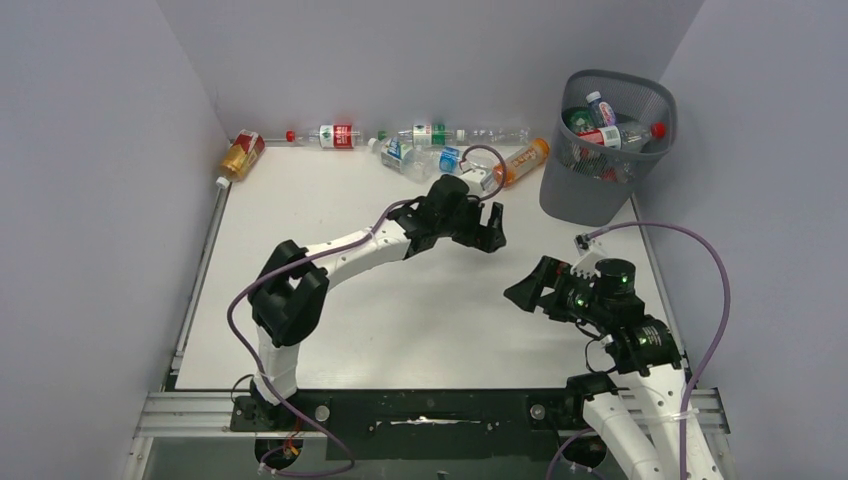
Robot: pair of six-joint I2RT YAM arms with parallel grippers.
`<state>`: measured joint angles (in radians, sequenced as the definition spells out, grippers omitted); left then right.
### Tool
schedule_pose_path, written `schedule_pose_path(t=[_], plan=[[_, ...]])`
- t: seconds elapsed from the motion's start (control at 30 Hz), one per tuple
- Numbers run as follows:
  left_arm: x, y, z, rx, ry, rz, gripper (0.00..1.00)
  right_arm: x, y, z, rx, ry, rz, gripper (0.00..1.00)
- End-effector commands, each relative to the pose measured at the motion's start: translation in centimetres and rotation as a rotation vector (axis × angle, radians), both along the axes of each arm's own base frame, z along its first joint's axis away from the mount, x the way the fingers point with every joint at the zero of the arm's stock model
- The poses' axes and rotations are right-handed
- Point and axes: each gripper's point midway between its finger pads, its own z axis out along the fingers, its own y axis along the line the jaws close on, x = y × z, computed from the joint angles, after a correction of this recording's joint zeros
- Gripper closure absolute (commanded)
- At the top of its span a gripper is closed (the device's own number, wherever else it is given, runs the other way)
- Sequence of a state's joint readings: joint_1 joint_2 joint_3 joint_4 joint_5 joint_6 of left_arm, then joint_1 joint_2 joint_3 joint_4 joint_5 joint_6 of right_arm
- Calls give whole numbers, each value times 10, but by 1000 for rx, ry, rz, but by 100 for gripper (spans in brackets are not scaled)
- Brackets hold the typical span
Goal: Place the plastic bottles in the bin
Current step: Adjust the plastic bottle at the center of the board.
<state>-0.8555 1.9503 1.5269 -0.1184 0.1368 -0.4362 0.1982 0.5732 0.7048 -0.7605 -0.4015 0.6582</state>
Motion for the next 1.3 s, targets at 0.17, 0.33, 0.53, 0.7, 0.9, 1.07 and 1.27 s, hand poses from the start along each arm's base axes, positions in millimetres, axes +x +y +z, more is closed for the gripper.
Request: schedule_pose_path(t=[0.17, 0.33, 0.53, 0.7, 0.9, 1.07, 1.27], plan=[[33, 17, 30, -74, -56, -15, 12, 24, -5, 30, -3, -83, -70, 2], [33, 23, 30, -79, -60, -21, 13, 30, -7, 38, -12, -101, -88, 2], [29, 27, 37, -86, -76, -32, 13, 33, -15, 37, -51, -129, -116, 2], [23, 38, 26, -53, -75, -30, 13, 36, -13, 27, -35, -131, -122, 2], [22, 57, 21, -10, -63, -19, 13, 40, -17, 22, -45, -134, -145, 2], [36, 72, 27, 32, -84, 5, 12, 46, -19, 28, -56, -161, -157, 2], [42, 77, 33, 40, -108, 34, 12, 47, -23, 27, -79, -188, -161, 2]])
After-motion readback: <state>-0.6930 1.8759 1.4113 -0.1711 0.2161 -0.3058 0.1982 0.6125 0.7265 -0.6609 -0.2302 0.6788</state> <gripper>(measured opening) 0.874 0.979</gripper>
